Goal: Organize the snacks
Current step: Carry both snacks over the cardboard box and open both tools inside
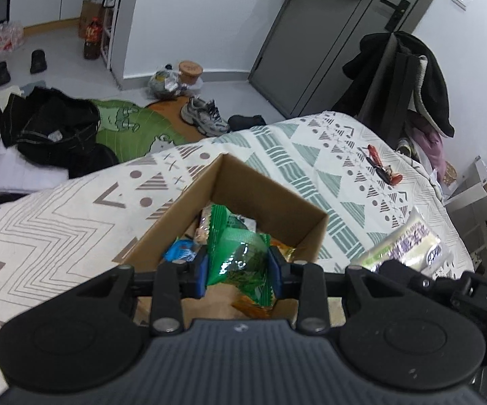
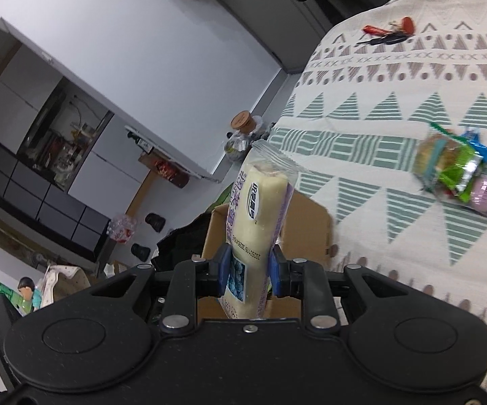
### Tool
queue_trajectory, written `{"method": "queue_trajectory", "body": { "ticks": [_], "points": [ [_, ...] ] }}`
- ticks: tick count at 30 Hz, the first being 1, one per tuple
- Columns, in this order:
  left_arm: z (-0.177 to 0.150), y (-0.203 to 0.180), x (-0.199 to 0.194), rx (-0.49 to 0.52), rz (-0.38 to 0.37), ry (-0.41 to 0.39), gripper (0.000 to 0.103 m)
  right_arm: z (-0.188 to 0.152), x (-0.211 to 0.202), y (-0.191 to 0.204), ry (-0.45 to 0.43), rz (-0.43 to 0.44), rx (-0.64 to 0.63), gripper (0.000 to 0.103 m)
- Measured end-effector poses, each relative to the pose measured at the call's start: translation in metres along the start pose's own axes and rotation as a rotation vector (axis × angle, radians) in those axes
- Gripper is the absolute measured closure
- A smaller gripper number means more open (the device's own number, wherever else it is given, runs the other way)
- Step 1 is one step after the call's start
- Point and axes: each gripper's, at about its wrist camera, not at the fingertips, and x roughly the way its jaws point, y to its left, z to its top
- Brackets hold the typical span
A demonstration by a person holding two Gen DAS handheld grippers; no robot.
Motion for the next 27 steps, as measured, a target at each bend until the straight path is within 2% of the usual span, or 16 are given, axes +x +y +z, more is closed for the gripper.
{"method": "queue_trajectory", "body": {
  "ticks": [7, 10, 12, 14, 15, 20, 21, 24, 27],
  "points": [
    [0.009, 0.024, 0.005, -0.028, 0.012, 0.021, 0.059, -0.004, 0.024, 0.017, 0.03, -0.007, -0.015, 0.079],
    [0.012, 0.031, 0.002, -0.029, 0.028, 0.012, 0.05, -0.006, 0.034, 0.023, 0.049, 0.0, -0.023, 0.079],
    [0.013, 0.033, 0.001, -0.025, 0.028, 0.004, 0.045, -0.006, 0.043, 0.027, 0.083, 0.006, -0.038, 0.071],
    [0.014, 0.034, 0.001, -0.02, 0.034, 0.009, 0.037, -0.005, 0.046, 0.026, 0.091, -0.022, -0.024, 0.041],
    [0.013, 0.033, 0.001, -0.019, 0.037, 0.011, 0.032, -0.005, 0.043, 0.025, 0.079, -0.031, -0.023, 0.04],
    [0.012, 0.03, 0.0, -0.01, 0.052, 0.015, 0.022, 0.002, 0.027, 0.015, 0.069, -0.062, -0.041, 0.04],
    [0.011, 0.029, 0.0, -0.009, 0.061, 0.019, 0.02, 0.003, 0.023, 0.013, 0.068, -0.07, -0.052, 0.039],
    [0.009, 0.025, -0.002, -0.014, 0.062, 0.021, 0.02, 0.008, 0.006, 0.006, 0.054, -0.097, -0.081, 0.028],
    [0.006, 0.019, -0.003, -0.01, 0.07, 0.025, 0.018, 0.012, -0.007, -0.002, 0.048, -0.112, -0.096, 0.026]
  ]
}}
